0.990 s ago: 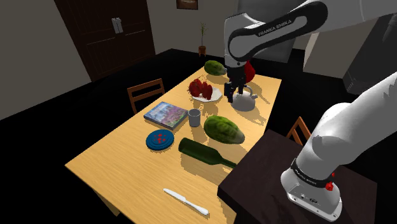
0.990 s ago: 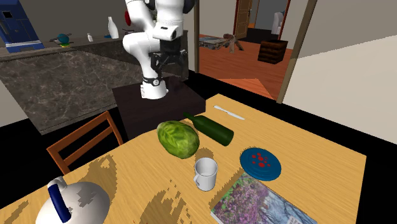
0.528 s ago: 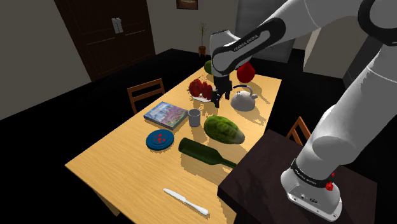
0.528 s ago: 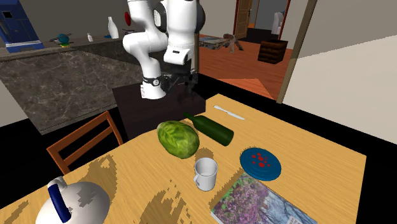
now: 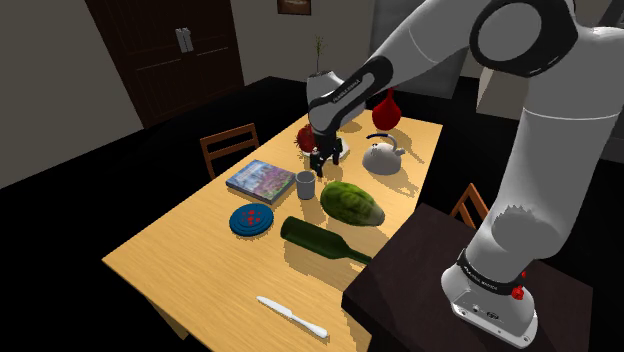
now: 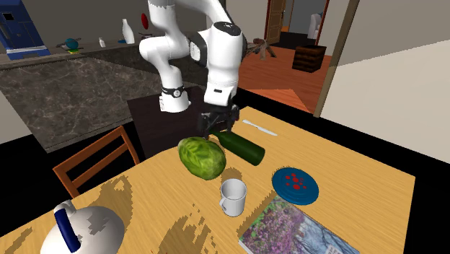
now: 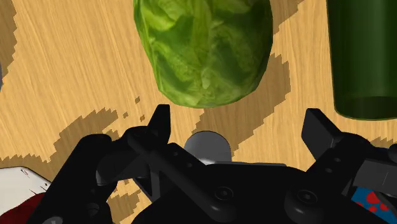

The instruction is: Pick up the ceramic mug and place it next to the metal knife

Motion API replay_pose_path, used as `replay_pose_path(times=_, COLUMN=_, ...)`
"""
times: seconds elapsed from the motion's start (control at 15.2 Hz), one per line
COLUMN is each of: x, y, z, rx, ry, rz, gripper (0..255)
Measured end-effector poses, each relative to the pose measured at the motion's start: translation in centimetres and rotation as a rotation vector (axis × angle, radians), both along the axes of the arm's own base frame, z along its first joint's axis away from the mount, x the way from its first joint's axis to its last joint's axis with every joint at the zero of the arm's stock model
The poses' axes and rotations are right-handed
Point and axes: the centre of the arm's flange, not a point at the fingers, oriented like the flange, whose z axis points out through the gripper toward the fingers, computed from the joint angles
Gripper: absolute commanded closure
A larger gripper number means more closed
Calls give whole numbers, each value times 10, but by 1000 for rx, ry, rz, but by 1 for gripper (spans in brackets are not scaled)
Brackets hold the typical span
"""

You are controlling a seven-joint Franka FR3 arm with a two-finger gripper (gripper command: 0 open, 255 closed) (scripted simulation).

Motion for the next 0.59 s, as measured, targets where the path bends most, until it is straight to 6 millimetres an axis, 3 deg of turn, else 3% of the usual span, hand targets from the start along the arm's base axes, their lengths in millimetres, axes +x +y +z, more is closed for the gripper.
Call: replay_pose_path(times=0.59, x=90, y=11, z=-74, rx=-7, ry=-27, rz=-4, gripper=0)
